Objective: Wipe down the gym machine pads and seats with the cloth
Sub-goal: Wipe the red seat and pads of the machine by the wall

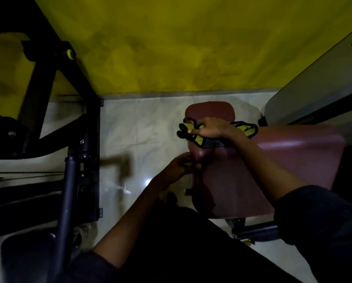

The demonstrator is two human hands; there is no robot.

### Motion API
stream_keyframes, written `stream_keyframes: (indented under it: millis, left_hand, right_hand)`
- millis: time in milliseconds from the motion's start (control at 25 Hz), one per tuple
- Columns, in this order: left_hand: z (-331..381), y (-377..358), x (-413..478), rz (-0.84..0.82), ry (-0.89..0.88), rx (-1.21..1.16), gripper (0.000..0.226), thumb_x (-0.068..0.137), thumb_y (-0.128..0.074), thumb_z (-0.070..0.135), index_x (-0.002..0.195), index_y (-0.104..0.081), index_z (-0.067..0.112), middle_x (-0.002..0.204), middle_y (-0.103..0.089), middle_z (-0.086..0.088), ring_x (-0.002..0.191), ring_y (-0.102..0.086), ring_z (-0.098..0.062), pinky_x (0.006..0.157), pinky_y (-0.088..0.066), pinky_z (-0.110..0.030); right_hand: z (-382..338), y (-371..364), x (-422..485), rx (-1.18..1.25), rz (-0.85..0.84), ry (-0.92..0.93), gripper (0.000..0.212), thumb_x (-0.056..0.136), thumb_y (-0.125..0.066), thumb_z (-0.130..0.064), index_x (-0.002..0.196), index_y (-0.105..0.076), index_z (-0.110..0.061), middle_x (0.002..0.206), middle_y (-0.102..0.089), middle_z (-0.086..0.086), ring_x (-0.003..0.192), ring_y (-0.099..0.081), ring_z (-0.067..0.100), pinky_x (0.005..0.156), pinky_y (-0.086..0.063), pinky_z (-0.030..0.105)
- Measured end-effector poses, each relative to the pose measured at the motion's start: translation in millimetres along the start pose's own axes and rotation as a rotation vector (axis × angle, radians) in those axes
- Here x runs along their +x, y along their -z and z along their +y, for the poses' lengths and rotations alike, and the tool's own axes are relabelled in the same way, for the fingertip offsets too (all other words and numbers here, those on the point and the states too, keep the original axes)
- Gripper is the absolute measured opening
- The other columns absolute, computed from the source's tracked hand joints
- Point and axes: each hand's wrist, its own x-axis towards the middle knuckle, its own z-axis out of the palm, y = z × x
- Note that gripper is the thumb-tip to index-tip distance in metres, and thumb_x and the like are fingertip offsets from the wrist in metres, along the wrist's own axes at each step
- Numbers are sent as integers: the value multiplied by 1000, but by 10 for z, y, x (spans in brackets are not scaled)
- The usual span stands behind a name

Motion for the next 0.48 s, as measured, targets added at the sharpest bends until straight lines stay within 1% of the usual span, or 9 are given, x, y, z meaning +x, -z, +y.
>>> stream_keyframes:
  millis: [40, 80, 160, 200, 280, 320, 360, 440, 480]
  left_hand:
    - [51, 22, 21, 18, 25, 25, 29, 89, -71, 11, 116, -66, 19, 111, -70, 1, 111, -65, -22, 92, -54, -32]
    - [120, 57, 73, 22, 60, 60, 27, 92, -68, 20, 119, -66, 16, 112, -69, 0, 109, -65, -21, 93, -54, -33]
    - [227, 169, 200, -2, 131, 121, 42, 94, -65, 30, 131, -58, 13, 116, -68, 0, 102, -66, -17, 95, -53, -38]
    - [254, 233, 268, -16, 167, 98, 51, 94, -64, 30, 139, -49, 11, 121, -66, -1, 100, -66, -17, 94, -52, -40]
    - [343, 385, 437, -15, 226, -1, 63, 97, -60, 29, 150, -32, 10, 134, -57, -7, 109, -64, -21, 95, -52, -38]
    - [411, 448, 541, -33, 238, -17, 61, 98, -58, 29, 150, -33, 10, 137, -55, -7, 117, -61, -23, 98, -51, -36]
    - [459, 488, 653, -68, 236, 16, 55, 98, -57, 28, 147, -40, 10, 137, -55, -5, 121, -59, -22, 98, -50, -31]
    - [534, 511, 838, -160, 222, 70, 44, 98, -58, 22, 139, -52, 7, 135, -59, -7, 114, -62, -17, 88, -53, -19]
    - [551, 506, 930, -206, 229, 73, 41, 98, -58, 18, 137, -53, 4, 135, -59, -9, 113, -63, -17, 84, -53, -16]
  right_hand:
    - [-46, -3, 23, 15, -21, 12, 50, 87, -55, -71, 111, -68, -29, 108, -64, 3, 96, -58, 23, 78, -45, 36]
    - [-56, 13, 93, 30, -49, 5, 54, 87, -57, -70, 116, -68, -27, 108, -65, 3, 96, -58, 21, 79, -45, 36]
    - [13, 68, 228, 42, -107, -51, 57, 88, -58, -67, 121, -68, -22, 114, -66, 6, 97, -58, 22, 79, -43, 34]
    - [83, 96, 268, 41, -134, -86, 56, 90, -57, -65, 121, -68, -19, 121, -66, 10, 100, -58, 24, 80, -41, 33]
    - [265, 139, 252, 28, -121, -185, 58, 94, -53, -62, 129, -64, -17, 133, -61, 15, 112, -59, 31, 84, -40, 32]
    - [354, 141, 217, 11, -83, -237, 60, 95, -50, -63, 132, -62, -17, 134, -61, 16, 115, -59, 33, 86, -42, 34]
    - [423, 117, 176, -13, -30, -272, 62, 94, -47, -67, 131, -62, -18, 132, -62, 16, 115, -60, 34, 87, -45, 37]
    - [431, 72, 131, -87, 33, -298, 66, 92, -42, -73, 127, -64, -21, 126, -65, 16, 112, -62, 36, 89, -48, 41]
    - [426, 59, 151, -117, 33, -311, 68, 91, -41, -75, 124, -65, -22, 125, -66, 15, 111, -63, 36, 90, -48, 42]
